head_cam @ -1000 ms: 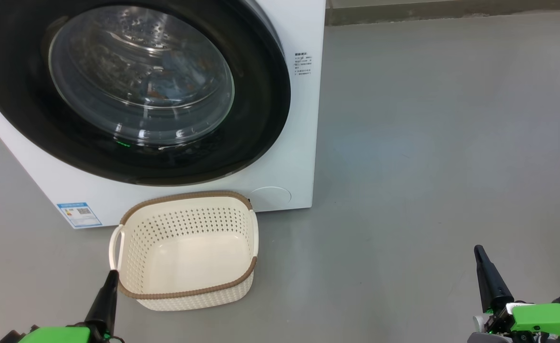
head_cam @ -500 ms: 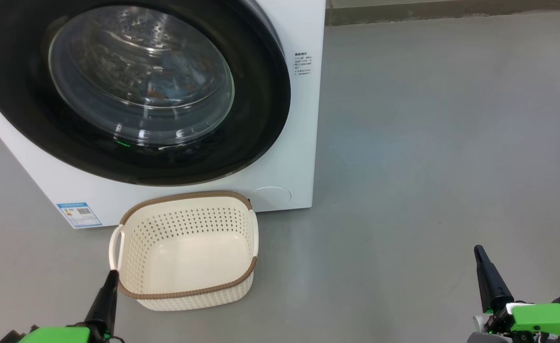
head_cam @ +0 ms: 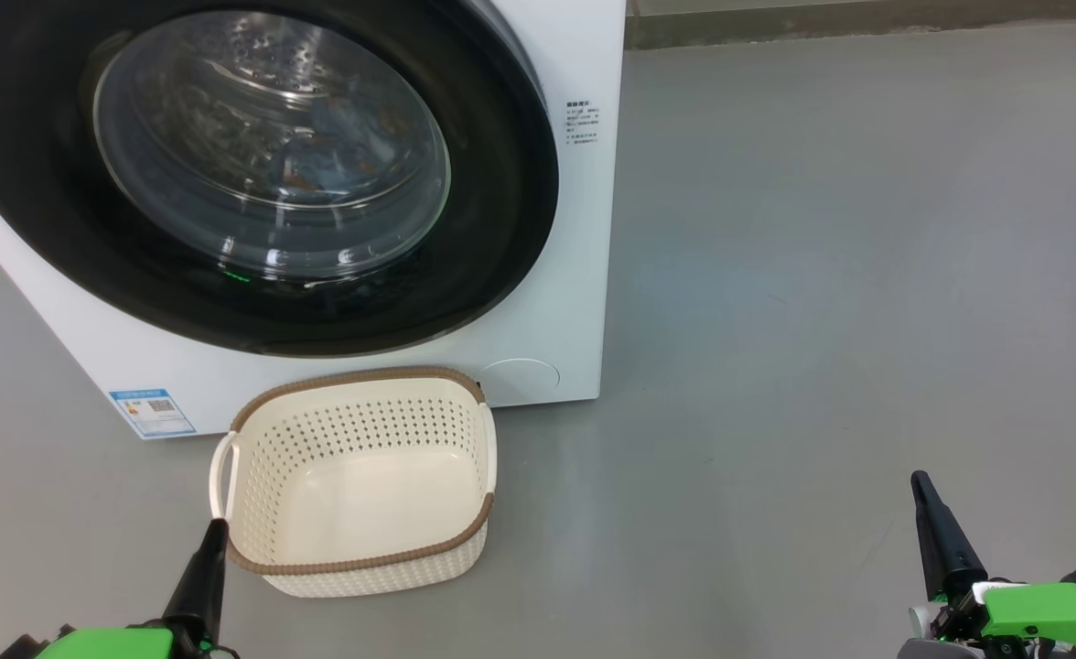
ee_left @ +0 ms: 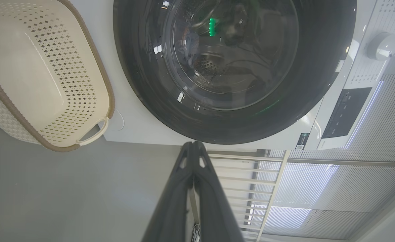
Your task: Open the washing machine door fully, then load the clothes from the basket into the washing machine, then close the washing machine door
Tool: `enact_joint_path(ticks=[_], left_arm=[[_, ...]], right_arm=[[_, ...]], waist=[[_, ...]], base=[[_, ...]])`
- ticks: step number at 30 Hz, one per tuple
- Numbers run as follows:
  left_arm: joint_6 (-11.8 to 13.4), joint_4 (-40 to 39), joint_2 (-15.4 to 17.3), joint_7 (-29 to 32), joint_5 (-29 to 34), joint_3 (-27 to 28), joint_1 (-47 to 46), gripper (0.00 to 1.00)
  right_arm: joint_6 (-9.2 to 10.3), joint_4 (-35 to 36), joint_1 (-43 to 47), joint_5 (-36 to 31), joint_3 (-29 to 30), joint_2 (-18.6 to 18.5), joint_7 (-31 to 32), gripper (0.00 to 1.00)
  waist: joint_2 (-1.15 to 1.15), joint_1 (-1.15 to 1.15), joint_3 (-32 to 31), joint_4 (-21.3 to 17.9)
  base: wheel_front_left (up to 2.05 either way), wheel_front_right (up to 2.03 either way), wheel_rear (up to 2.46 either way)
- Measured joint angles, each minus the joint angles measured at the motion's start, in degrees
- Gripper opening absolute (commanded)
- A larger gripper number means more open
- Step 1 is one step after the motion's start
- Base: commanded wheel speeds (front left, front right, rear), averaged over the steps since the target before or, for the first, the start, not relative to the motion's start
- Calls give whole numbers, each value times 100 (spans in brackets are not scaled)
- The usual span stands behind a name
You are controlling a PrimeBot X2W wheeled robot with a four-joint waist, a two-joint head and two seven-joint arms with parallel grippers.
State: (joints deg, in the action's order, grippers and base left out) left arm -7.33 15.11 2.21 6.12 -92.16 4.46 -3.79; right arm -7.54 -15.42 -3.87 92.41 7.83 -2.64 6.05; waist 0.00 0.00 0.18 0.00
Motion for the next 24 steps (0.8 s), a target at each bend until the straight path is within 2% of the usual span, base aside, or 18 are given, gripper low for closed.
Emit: enact_joint_path(ticks=[24], left_arm=[[0, 0, -1, 1, 0, 3, 0, 0]], right_arm=[[0, 0, 0, 0, 2, 2, 0, 0]], waist=[[0, 0, 0, 0]], base=[[0, 0, 0]])
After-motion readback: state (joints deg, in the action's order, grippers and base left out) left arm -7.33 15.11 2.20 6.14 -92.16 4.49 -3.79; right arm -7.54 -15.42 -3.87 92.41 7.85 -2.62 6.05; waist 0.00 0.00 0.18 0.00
